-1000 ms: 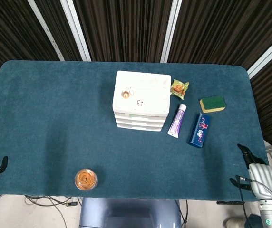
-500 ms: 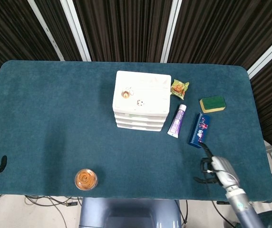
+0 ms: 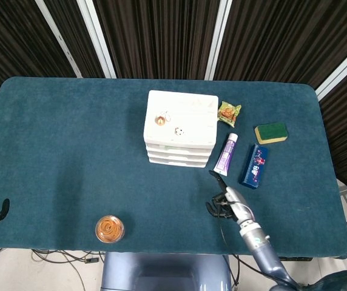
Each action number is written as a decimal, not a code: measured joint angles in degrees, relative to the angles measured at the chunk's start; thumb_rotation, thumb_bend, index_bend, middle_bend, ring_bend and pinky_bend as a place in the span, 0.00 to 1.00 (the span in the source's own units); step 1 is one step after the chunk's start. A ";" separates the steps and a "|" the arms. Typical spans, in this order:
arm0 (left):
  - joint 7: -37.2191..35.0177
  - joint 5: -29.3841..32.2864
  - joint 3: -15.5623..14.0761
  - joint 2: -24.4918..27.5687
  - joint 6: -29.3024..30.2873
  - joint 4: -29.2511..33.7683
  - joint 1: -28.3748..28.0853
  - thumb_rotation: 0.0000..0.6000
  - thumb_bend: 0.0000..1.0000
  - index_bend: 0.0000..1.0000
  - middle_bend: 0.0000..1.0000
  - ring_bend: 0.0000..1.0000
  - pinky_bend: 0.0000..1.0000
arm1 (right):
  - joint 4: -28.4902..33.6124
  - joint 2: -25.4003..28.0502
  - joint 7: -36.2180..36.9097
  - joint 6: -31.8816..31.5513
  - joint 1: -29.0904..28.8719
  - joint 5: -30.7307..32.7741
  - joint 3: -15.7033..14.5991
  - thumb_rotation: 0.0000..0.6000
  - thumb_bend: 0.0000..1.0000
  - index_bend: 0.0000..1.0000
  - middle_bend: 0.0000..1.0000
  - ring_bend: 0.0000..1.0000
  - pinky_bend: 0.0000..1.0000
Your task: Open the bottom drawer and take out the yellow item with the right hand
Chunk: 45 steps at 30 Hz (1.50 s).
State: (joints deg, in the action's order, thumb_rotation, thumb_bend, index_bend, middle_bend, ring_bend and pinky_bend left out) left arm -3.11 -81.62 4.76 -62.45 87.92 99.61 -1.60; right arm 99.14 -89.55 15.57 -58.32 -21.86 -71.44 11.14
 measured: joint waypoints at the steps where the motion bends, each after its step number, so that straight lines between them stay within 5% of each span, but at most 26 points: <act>1: -0.13 0.15 0.06 0.04 -0.03 0.03 0.00 1.00 0.40 0.07 0.00 0.00 0.00 | -0.72 -0.97 0.10 0.14 -0.37 0.24 0.21 1.00 0.57 0.00 0.90 0.98 1.00; 20: -0.61 1.30 0.17 0.40 -1.24 0.55 -0.23 1.00 0.40 0.07 0.00 0.00 0.00 | -9.96 -16.80 -3.06 1.28 -7.21 8.57 5.43 1.00 0.64 0.00 0.91 0.99 1.00; 45: -1.45 2.53 0.58 1.01 -1.60 1.04 -0.13 1.00 0.40 0.07 0.00 0.00 0.00 | -22.03 -26.78 1.69 0.47 -11.20 8.94 10.07 1.00 0.64 0.00 0.92 1.00 1.00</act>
State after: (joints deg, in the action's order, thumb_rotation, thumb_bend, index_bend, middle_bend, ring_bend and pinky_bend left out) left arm -4.55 -79.08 5.33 -61.45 86.31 100.64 -1.73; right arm 77.11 -116.33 17.26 -57.85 -33.07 -62.50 21.21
